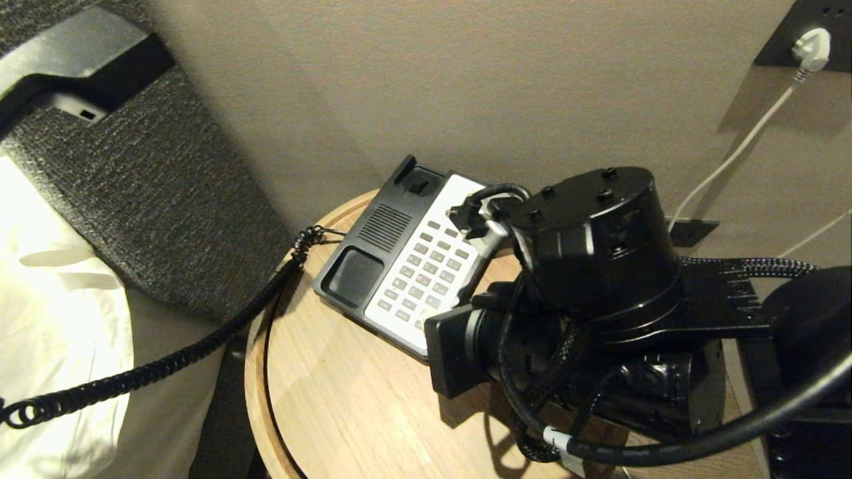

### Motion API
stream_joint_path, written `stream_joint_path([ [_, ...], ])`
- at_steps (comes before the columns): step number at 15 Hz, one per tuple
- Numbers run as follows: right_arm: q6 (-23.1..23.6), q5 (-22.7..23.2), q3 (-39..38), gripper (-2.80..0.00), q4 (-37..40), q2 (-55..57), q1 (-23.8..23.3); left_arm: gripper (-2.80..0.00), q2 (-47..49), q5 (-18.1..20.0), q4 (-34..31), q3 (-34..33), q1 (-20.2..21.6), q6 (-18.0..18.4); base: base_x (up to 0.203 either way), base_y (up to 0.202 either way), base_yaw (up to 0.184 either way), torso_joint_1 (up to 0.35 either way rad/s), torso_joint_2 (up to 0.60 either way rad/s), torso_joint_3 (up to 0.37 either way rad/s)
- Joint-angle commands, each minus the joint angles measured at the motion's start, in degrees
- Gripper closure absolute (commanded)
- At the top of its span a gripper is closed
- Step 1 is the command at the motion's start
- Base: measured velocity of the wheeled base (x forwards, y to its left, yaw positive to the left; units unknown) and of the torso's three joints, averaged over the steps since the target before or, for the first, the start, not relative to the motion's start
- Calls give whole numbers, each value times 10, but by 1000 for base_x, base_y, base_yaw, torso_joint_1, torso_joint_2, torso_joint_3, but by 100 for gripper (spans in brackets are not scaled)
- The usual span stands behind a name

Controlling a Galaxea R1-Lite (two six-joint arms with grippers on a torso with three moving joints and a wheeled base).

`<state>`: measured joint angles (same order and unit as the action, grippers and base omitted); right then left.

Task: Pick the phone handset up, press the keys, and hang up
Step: Put the handset back

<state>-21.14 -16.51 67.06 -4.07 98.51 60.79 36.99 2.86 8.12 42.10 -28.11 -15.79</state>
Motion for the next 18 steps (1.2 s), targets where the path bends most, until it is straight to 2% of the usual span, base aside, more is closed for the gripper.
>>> stream_joint_path([
  [1,-1,-1,-4,0,1,-20,0,0,-1,0,1,-4,0,-1,0,0,0,0,0,0],
  [10,-2,-13,-2,0,8,-42,-6,0,4,-2,0,-14,0,7,0,0,0,0,0,0],
  [13,-2,-20,-49,0,4,-79,-21,0,4,-5,-2,-30,0,17,0,0,0,0,0,0],
  [16,0,-22,-84,0,9,-114,-43,0,33,-1,-3,-36,0,55,0,0,0,0,0,0],
  [18,2,-22,-88,0,7,-127,-52,0,81,1,0,-23,-3,96,0,0,0,0,0,0],
])
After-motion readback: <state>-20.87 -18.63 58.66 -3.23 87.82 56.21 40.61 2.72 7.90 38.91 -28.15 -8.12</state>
